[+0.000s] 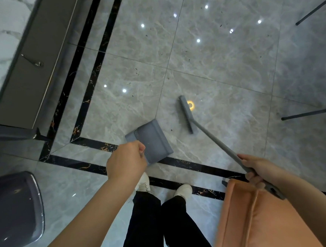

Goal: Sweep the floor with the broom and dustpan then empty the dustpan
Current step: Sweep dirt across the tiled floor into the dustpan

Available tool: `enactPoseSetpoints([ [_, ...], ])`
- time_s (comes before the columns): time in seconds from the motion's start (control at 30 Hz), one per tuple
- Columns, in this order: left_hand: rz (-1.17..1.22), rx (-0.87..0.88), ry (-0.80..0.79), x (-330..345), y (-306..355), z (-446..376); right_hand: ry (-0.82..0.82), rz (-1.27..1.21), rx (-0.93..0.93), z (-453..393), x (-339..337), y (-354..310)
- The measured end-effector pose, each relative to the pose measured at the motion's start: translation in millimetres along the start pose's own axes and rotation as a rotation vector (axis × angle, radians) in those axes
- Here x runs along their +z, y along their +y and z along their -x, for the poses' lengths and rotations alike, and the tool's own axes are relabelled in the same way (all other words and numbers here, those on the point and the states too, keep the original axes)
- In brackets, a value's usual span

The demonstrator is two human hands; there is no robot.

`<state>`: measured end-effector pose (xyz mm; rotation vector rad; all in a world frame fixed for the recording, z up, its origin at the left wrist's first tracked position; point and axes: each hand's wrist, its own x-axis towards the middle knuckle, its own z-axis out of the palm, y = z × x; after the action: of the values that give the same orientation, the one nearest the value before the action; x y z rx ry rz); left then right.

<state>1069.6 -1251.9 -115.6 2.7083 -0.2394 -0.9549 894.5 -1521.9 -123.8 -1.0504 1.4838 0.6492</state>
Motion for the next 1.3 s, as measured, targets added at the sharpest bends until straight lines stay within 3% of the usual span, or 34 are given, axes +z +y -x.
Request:
enactPoseSetpoints([
  [0.27, 0.006, -0.047, 0.033, -3, -15, -4, -0.224, 0.043, 0.13, 6, 13, 0],
  [0.57, 0.002, -0.033, 0.045, -1, -16, -5, -0.038, 0.121, 0.008, 6, 42, 1],
  [0.67, 0.002, -0.027, 0.045, -2, -18, -5, -0.15, 0.099, 0.074, 7, 52, 5],
  [0.8, 0.021, -0.02, 0.029, -4, -24, -6, -0.26, -0.107, 0.166, 21, 39, -2],
  [0.93, 0.092, -0.036, 0.006, -13, -44, -2, -0.19, -0.14, 0.103, 31, 38, -11],
  [1.13, 0.242, -0.12, 0.04, -40, -97, 7, 0.03, 0.039, -0.059, 16, 58, -26],
  [1.3, 0.256, -0.168, 0.042, -63, -146, 10, 0.076, 0.071, -0.076, 6, 77, -24],
])
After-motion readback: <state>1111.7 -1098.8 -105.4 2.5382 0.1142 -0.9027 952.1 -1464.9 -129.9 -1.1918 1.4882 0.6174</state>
